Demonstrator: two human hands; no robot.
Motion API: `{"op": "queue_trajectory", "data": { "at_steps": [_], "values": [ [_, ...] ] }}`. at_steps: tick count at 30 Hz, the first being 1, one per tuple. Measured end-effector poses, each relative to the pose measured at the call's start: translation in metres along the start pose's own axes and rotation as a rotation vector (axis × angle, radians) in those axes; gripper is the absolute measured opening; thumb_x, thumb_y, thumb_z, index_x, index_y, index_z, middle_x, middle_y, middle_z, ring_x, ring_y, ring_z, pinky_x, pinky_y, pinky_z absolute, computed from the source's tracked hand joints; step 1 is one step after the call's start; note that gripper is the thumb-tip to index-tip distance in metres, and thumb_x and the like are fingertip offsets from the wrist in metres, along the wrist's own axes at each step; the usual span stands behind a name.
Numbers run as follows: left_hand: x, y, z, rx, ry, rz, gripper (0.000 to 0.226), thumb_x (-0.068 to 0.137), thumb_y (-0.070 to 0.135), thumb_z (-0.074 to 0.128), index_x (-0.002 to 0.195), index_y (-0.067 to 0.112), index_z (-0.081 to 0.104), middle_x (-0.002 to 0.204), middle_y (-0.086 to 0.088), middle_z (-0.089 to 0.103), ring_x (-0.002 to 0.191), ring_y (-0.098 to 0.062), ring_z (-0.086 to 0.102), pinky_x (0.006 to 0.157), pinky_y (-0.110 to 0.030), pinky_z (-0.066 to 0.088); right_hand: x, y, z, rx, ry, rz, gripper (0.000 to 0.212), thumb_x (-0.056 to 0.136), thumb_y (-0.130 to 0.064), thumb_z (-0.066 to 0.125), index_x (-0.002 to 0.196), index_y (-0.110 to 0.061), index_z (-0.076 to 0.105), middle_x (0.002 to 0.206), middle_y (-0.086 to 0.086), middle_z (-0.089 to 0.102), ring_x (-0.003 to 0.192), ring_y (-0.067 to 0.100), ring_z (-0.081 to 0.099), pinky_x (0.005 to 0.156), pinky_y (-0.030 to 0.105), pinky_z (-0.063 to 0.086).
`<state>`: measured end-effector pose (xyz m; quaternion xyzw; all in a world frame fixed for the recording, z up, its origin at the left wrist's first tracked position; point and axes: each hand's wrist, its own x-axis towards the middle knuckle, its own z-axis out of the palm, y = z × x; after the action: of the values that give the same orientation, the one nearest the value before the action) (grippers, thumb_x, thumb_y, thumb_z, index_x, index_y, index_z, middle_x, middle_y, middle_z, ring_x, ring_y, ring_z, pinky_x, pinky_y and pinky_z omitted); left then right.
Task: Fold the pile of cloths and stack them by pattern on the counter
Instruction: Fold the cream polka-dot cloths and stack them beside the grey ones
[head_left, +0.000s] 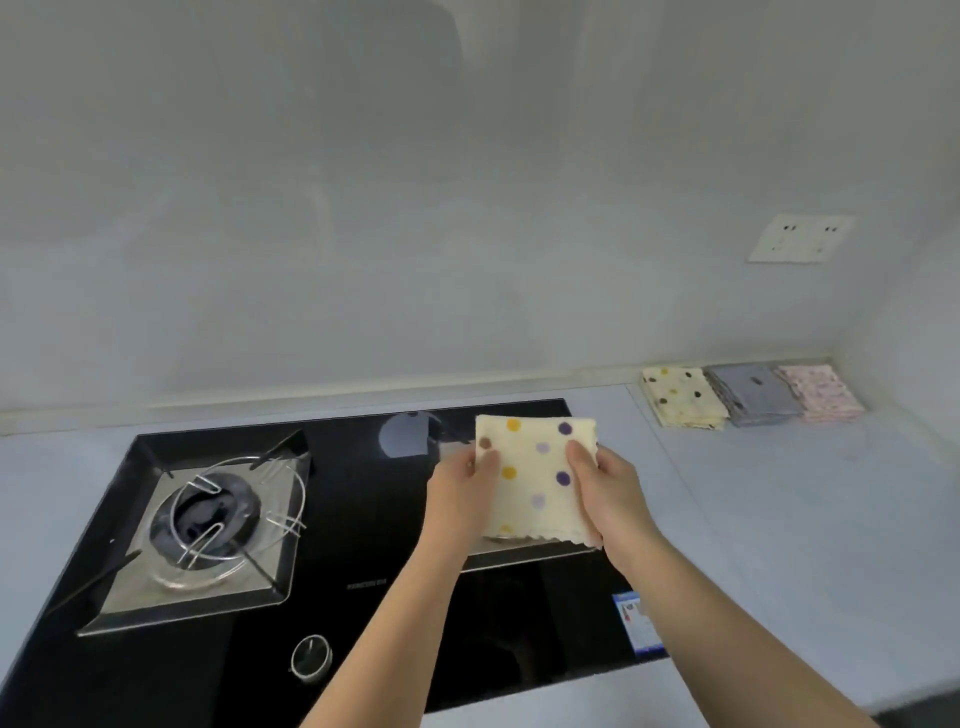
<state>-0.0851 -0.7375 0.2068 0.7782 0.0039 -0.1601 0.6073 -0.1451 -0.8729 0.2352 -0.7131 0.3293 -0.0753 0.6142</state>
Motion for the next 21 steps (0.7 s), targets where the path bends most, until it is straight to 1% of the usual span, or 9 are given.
{"op": "queue_trajectory", "data": {
  "at_steps": [3, 6, 8, 10, 12, 14, 15, 18, 21],
  "values": [
    [0.020, 0.021, 0.058, 0.201, 0.014, 0.138, 0.027, 0.103, 0.034, 0.035, 0.092, 0.014, 0.050, 0.071, 0.001, 0.049, 0.059, -0.010, 0.044, 0.053, -0.020, 0.036, 0.033, 0.004, -0.041, 0.063, 0.056, 0.026, 0.019, 0.100, -0.031, 0.048, 0.093, -0.022, 0.063, 0.091, 0.003, 0.071, 0.083, 0.023, 0.069, 0.074, 0.039, 0.058],
    [0.033, 0.040, 0.112, 0.164, 0.011, 0.212, 0.031, 0.102, 0.036, 0.034, 0.081, 0.017, 0.044, 0.065, 0.002, 0.043, 0.055, -0.010, 0.038, 0.048, -0.021, 0.031, 0.069, 0.017, -0.080, 0.155, 0.088, 0.113, 0.016, 0.099, -0.031, 0.051, 0.097, -0.021, 0.064, 0.094, 0.004, 0.072, 0.087, 0.025, 0.069, 0.080, 0.042, 0.057],
    [0.047, 0.040, 0.140, 0.177, 0.012, 0.221, 0.034, 0.101, 0.039, 0.035, 0.077, 0.017, 0.043, 0.065, 0.002, 0.045, 0.056, -0.013, 0.041, 0.051, -0.027, 0.036, 0.093, 0.025, -0.100, 0.140, 0.115, 0.089, 0.017, 0.100, -0.028, 0.050, 0.099, -0.019, 0.064, 0.095, 0.004, 0.071, 0.088, 0.024, 0.068, 0.078, 0.040, 0.057],
    [0.061, 0.035, 0.168, 0.222, -0.028, 0.186, 0.035, 0.099, 0.042, 0.037, 0.075, 0.018, 0.043, 0.066, 0.002, 0.047, 0.059, -0.017, 0.046, 0.056, -0.035, 0.044, 0.113, 0.034, -0.120, 0.080, 0.154, 0.045, 0.019, 0.100, -0.026, 0.048, 0.101, -0.016, 0.063, 0.095, 0.004, 0.069, 0.087, 0.023, 0.067, 0.072, 0.034, 0.055],
    [0.073, 0.024, 0.201, 0.239, -0.061, 0.122, 0.035, 0.097, 0.040, 0.042, 0.070, 0.018, 0.041, 0.065, 0.001, 0.046, 0.061, -0.020, 0.047, 0.059, -0.038, 0.049, 0.136, 0.050, -0.143, -0.009, 0.157, 0.031, 0.020, 0.099, -0.025, 0.048, 0.092, -0.014, 0.063, 0.087, 0.002, 0.066, 0.081, 0.021, 0.064, 0.066, 0.029, 0.050],
    [0.081, 0.014, 0.227, 0.248, -0.068, 0.061, 0.035, 0.097, 0.034, 0.044, 0.068, 0.015, 0.039, 0.065, 0.001, 0.043, 0.060, -0.018, 0.043, 0.054, -0.032, 0.041, 0.156, 0.065, -0.163, -0.106, 0.159, 0.030, 0.030, 0.098, -0.027, 0.051, 0.072, -0.013, 0.053, 0.074, 0.003, 0.058, 0.072, 0.022, 0.056, 0.059, 0.028, 0.040],
    [0.086, 0.010, 0.250, 0.239, -0.067, 0.033, 0.034, 0.098, 0.032, 0.044, 0.069, 0.014, 0.039, 0.066, 0.001, 0.043, 0.060, -0.017, 0.041, 0.053, -0.029, 0.036, 0.171, 0.074, -0.180, -0.136, 0.166, 0.034, 0.034, 0.097, -0.029, 0.052, 0.068, -0.012, 0.046, 0.071, 0.005, 0.054, 0.069, 0.022, 0.051, 0.058, 0.029, 0.035],
    [0.100, 0.004, 0.304, 0.218, -0.044, -0.062, 0.034, 0.099, 0.035, 0.041, 0.074, 0.012, 0.046, 0.072, -0.002, 0.050, 0.064, -0.017, 0.047, 0.056, -0.030, 0.041, 0.213, 0.091, -0.218, -0.182, 0.153, 0.052, 0.036, 0.096, -0.031, 0.049, 0.066, -0.012, 0.042, 0.068, 0.004, 0.048, 0.064, 0.019, 0.046, 0.056, 0.030, 0.031],
    [0.120, 0.011, 0.358, 0.262, 0.002, -0.102, 0.037, 0.100, 0.034, 0.036, 0.071, 0.013, 0.044, 0.073, -0.001, 0.051, 0.064, -0.014, 0.046, 0.055, -0.028, 0.038, 0.264, 0.096, -0.252, -0.259, 0.104, 0.055, 0.032, 0.097, -0.029, 0.046, 0.070, -0.012, 0.048, 0.071, 0.002, 0.052, 0.066, 0.018, 0.049, 0.053, 0.028, 0.034]
  ]
}}
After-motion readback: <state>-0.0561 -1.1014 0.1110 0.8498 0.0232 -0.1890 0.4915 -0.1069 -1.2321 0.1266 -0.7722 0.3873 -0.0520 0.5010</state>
